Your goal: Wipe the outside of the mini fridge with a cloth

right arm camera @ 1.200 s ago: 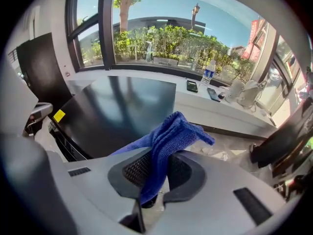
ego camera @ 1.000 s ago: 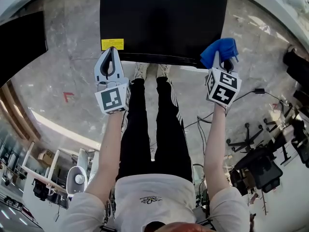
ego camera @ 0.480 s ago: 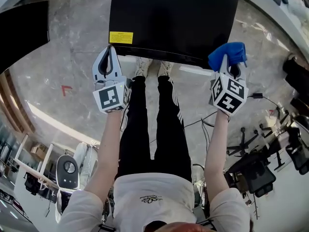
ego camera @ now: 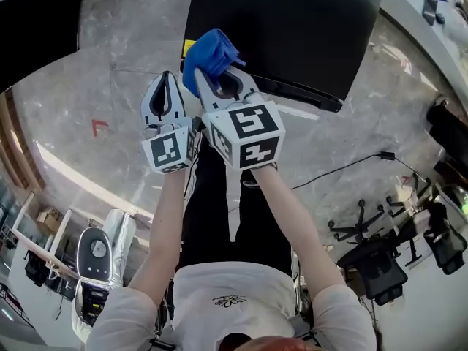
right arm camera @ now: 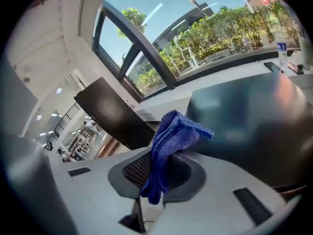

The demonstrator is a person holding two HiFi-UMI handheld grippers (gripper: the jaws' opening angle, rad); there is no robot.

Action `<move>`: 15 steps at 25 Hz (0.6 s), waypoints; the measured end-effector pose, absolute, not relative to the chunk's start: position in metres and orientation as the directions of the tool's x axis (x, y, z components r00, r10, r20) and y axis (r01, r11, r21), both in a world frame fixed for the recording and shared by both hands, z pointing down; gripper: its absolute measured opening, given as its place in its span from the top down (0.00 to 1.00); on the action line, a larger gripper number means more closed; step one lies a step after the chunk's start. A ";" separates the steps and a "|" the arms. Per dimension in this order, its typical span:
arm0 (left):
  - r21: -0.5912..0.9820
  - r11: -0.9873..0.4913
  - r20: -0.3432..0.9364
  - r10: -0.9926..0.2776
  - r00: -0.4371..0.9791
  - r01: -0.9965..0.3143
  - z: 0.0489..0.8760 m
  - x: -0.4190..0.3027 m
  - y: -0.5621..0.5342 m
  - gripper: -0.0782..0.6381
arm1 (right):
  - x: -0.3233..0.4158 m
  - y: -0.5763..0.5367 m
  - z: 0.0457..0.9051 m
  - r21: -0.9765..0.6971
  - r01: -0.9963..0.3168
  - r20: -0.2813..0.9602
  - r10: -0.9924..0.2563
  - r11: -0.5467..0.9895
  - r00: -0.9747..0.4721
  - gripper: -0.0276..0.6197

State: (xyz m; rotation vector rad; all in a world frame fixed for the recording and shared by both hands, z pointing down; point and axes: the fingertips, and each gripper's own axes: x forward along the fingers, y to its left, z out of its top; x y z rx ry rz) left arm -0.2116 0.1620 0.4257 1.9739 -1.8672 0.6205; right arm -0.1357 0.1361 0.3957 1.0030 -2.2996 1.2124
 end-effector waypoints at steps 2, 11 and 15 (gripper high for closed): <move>-0.047 -0.044 0.537 -0.844 0.011 -0.998 0.424 -0.221 0.164 0.88 | -0.162 0.130 0.407 -0.573 -0.722 0.590 -0.416 0.388 -0.691 0.85; -0.044 0.008 0.530 -0.848 -0.030 -0.999 0.431 -0.254 0.173 0.88 | -0.191 0.127 0.462 -0.488 -0.752 0.707 -0.305 0.442 -0.638 0.85; -0.038 0.011 0.539 -0.842 -0.030 -0.999 0.434 -0.257 0.173 0.88 | -0.184 0.124 0.465 -0.483 -0.764 0.725 -0.294 0.427 -0.623 0.85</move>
